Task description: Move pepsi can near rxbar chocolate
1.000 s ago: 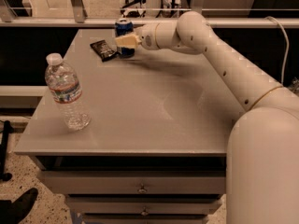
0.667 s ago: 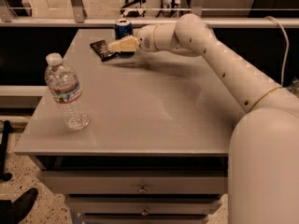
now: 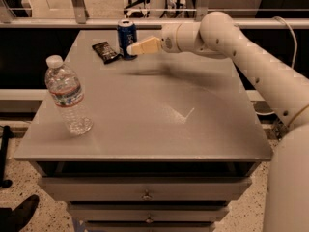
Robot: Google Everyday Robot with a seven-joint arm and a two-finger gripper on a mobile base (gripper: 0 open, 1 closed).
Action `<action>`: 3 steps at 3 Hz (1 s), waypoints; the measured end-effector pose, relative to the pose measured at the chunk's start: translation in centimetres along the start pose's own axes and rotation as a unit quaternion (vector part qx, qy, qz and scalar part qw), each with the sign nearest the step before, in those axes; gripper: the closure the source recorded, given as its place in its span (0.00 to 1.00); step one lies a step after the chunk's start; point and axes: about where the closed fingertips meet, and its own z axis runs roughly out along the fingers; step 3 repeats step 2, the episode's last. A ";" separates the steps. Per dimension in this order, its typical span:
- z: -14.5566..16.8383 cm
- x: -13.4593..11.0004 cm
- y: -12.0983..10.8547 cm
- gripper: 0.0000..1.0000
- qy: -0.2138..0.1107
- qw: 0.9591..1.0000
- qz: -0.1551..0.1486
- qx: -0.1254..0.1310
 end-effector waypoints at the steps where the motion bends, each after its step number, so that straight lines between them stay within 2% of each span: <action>1: -10.3 -1.3 -3.8 0.00 -0.019 0.995 -0.018 0.097; 3: -9.6 -0.9 -3.6 0.00 -0.017 0.996 -0.015 0.090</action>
Offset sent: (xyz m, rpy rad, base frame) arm -0.0193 -0.0577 0.0290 -0.0198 -0.0663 -0.1050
